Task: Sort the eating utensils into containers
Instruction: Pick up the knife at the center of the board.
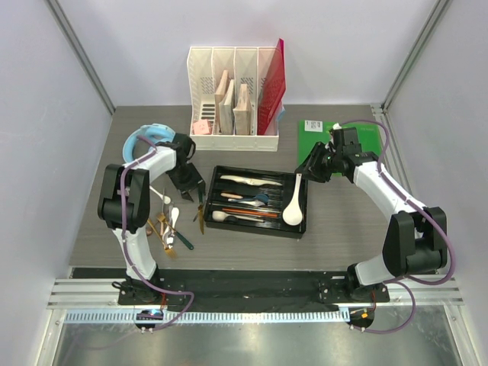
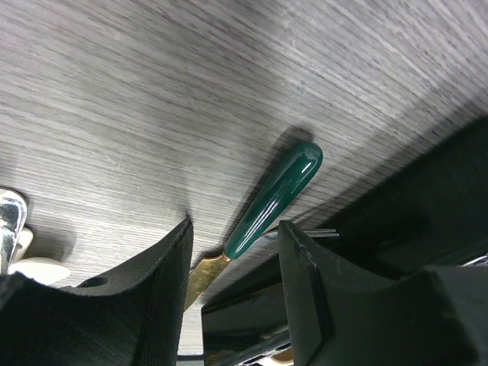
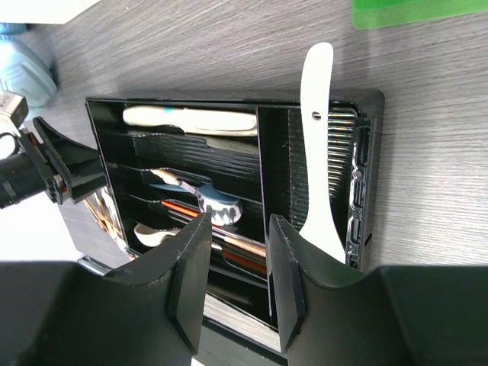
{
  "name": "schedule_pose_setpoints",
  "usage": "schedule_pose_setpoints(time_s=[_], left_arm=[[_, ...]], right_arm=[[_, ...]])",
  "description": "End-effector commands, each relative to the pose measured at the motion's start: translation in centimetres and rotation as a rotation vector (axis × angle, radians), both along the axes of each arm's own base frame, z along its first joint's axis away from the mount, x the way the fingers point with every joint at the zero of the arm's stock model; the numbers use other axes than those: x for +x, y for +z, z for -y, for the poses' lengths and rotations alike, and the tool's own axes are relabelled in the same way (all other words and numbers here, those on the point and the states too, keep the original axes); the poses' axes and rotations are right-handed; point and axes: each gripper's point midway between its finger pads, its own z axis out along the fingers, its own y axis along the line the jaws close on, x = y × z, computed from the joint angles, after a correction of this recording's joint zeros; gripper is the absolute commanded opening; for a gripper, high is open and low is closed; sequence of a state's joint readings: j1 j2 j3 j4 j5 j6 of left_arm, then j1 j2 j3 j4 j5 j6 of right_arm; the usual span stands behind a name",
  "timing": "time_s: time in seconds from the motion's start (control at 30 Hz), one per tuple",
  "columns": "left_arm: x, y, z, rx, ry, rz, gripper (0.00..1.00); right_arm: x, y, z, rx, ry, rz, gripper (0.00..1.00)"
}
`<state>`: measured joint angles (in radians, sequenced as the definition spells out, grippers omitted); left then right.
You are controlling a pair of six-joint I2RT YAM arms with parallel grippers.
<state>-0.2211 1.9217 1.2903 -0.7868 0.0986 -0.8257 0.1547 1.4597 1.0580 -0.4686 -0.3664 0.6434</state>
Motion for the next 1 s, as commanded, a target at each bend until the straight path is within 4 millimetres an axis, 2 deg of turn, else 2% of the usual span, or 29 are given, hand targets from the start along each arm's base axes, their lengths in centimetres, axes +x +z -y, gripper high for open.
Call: schedule_pose_setpoints(time_s=[0.0,0.27,0.37,0.4,0.47,0.5,0.73,0.87,0.97], left_arm=[[-3.3,-2.9,-0.9,0.064,-0.025,-0.133,0.49],[-4.3,-3.3,-1.0,0.073,-0.048,-0.198,0.43],[-4.1,-2.7,-0.6,0.065,-0.058,-0.204,0.29],[-4.2,-2.6,-0.5,0.066,-0.061,-0.209,0.19],[-4.2,-2.5,-0.6,0.067,-0.064,-0.205,0.14],[-4.5,-2.6,-0.7,0.069,-0.067,-0.214,0.05],[-6.2,-2.7,-1.1,0.080,-0.072,-0.258,0.00],[-6.5,-1.3,-1.5,0.095,-0.075,-0.254,0.00],[-6.2,0.6,-1.4,0.086,-0.074,-0.222,0.00]], right_arm=[[1.4,2.2,-0.3,0.037,-0.011,0.070,0.42],[1.5,1.6,-0.1,0.057,-0.015,0.051,0.41],[2.1,1.6,0.0,0.090,-0.032,0.047,0.41],[2.3,1.7,0.0,0.103,-0.032,0.052,0.41],[2.7,1.9,0.0,0.114,-0.043,0.067,0.42],[2.8,1.9,0.0,0.119,-0.043,0.071,0.41],[2.6,1.2,-0.3,0.137,-0.042,0.045,0.41],[2.4,0.7,-0.3,0.137,-0.043,0.032,0.41],[2.3,0.4,-0.3,0.136,-0.042,0.026,0.41]])
